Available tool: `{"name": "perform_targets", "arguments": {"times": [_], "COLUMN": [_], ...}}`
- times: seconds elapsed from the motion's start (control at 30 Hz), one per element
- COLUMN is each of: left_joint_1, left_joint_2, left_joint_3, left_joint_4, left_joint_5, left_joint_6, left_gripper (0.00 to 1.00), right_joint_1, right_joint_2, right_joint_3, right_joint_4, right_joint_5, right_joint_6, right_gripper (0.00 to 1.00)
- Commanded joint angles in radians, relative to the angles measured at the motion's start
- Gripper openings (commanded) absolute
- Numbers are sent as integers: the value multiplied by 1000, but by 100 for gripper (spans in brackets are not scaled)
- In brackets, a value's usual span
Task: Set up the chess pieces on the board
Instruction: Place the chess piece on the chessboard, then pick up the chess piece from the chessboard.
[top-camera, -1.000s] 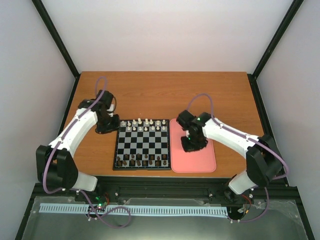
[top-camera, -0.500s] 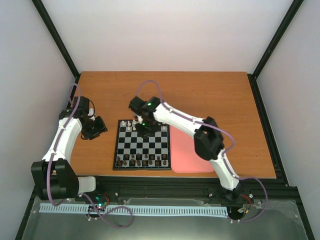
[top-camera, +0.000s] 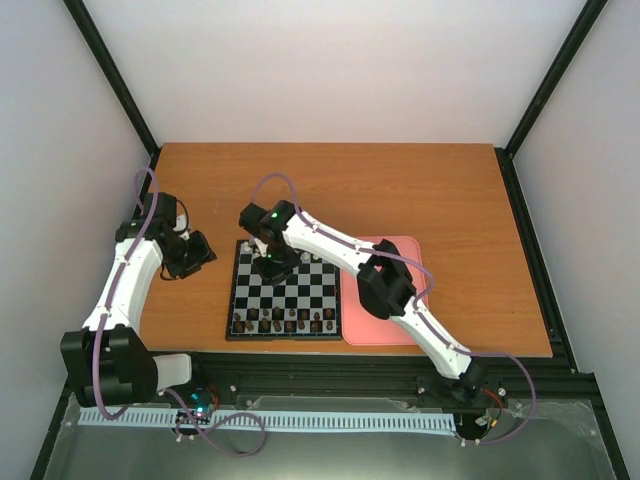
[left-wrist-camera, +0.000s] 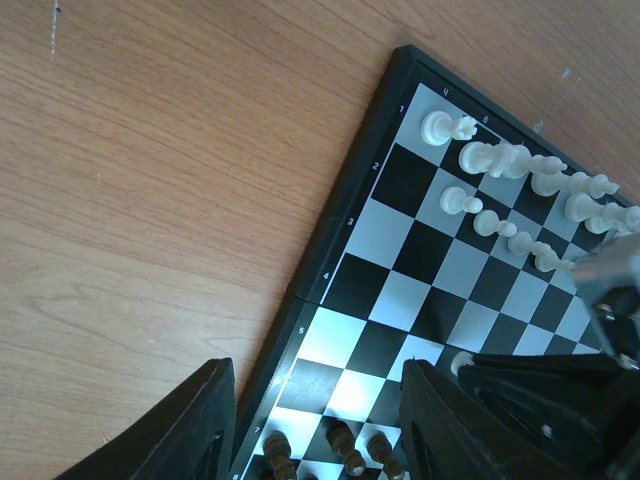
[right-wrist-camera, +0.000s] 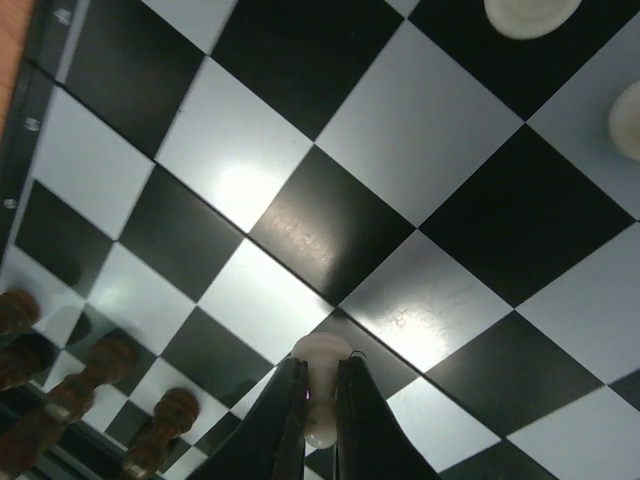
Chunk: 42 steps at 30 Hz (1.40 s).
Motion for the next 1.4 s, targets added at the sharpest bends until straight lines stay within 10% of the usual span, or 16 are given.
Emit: {"name": "perform_targets", "arguments": {"times": [0.0,0.57,0.7,1.07,1.37], "left_joint_1": [6,7,-9,-402,-619], "left_joint_2": [-13,-18,-19,59,258], "left_joint_3": [27,38,17,78,92], "left_joint_4": [15,8,23,-9,43], "left_joint_5": [20,36,94,-88,-192], "left_joint_6": [-9,26,50,41,-46], "left_gripper": [48,48,67,69,57], "right_joint_1": [-2,-11,-24,-252,-430], "right_joint_2": [34,-61,-182,-668,-691], "right_joint_3": [26,7,-51,-747,-919], "right_joint_4": [-25,-18,-13,218,302], "right_joint_5": [-11,36,77,169,164], "right_joint_6": [-11,-4,4,16,-88], "right_gripper": [3,28,32,37,39]}}
